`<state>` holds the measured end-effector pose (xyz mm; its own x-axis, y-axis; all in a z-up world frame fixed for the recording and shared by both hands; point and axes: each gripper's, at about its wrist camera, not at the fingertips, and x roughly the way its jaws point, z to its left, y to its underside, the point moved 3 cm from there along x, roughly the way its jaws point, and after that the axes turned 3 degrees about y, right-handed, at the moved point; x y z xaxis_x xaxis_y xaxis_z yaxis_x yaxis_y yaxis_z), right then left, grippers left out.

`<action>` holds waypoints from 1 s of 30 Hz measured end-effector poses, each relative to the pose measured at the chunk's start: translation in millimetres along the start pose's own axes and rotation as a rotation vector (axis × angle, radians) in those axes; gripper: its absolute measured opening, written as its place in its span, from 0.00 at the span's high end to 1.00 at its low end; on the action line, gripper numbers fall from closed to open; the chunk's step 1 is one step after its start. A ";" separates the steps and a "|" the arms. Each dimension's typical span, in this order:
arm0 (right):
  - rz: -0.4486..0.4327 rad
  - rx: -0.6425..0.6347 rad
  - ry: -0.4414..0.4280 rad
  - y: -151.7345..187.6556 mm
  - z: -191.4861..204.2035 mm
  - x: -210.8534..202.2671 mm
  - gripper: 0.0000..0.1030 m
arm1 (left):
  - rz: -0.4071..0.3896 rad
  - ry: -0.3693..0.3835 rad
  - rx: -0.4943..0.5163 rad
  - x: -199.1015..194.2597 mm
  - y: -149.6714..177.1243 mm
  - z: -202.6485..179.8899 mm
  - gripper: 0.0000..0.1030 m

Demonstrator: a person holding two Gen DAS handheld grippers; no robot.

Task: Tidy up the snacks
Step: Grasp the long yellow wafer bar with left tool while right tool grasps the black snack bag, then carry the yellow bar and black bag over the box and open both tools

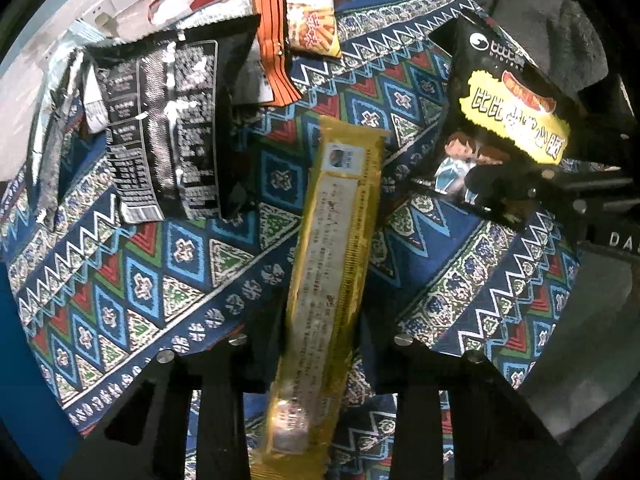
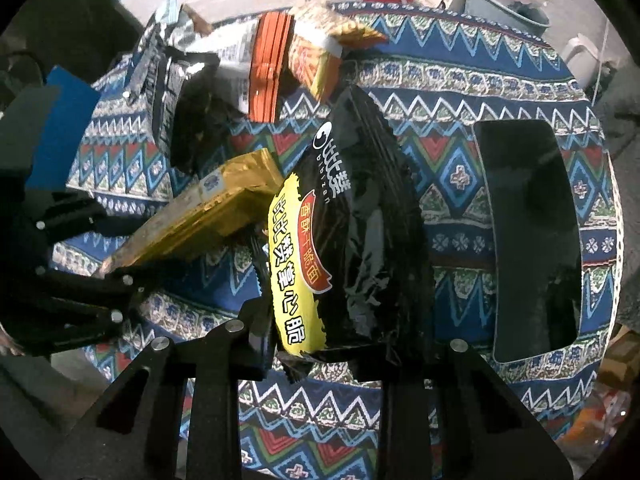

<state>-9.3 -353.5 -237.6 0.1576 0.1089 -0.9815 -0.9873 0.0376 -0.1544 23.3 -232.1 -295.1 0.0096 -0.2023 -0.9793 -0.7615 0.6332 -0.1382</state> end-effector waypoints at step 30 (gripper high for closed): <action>-0.207 -0.058 0.054 -10.8 58.3 -93.0 0.75 | -0.279 -0.107 -0.022 -137.4 48.8 26.3 0.72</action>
<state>-12.1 -306.2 -138.0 0.3569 0.0515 -0.9327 -0.9339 -0.0039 -0.3575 1.9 -153.8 -171.2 0.2884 -0.2854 -0.9140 -0.7335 0.5477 -0.4025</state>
